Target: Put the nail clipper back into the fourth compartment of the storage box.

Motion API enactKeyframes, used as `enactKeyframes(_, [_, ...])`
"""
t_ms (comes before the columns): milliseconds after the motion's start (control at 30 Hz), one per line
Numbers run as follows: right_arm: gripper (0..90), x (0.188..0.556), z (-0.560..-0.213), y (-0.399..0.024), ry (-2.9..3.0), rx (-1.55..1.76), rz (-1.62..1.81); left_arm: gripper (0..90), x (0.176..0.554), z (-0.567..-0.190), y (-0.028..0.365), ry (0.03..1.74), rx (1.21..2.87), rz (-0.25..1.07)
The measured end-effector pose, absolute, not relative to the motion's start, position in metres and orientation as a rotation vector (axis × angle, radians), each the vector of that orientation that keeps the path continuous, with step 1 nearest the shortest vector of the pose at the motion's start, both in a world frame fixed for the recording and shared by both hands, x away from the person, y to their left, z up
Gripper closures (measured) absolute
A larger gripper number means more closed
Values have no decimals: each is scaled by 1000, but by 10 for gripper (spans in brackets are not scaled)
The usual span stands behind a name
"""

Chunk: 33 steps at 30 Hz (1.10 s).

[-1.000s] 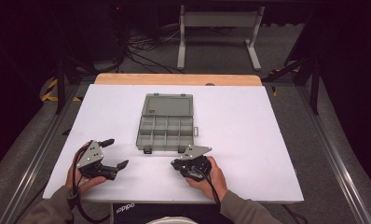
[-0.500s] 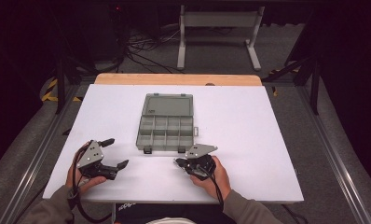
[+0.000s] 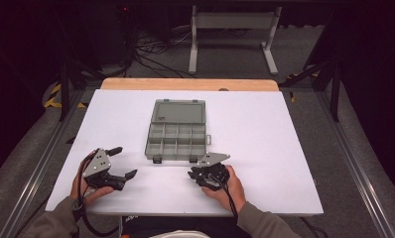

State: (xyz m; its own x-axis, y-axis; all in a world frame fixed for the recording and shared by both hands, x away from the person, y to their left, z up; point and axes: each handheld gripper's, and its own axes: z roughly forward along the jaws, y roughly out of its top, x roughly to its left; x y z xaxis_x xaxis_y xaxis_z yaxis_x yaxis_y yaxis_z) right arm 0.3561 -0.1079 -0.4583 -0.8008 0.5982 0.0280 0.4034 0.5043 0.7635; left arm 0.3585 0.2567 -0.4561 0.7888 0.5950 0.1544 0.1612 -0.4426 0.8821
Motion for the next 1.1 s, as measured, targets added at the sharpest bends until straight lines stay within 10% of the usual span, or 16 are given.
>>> enactKeyframes(633, [341,346,-462,-118,2437,1019,1075,82,359,-456,252,545,2015,556])
enactKeyframes(1100, [567,352,-463,-101,2467,928,1069,86,360,-457,250,549,2029,544])
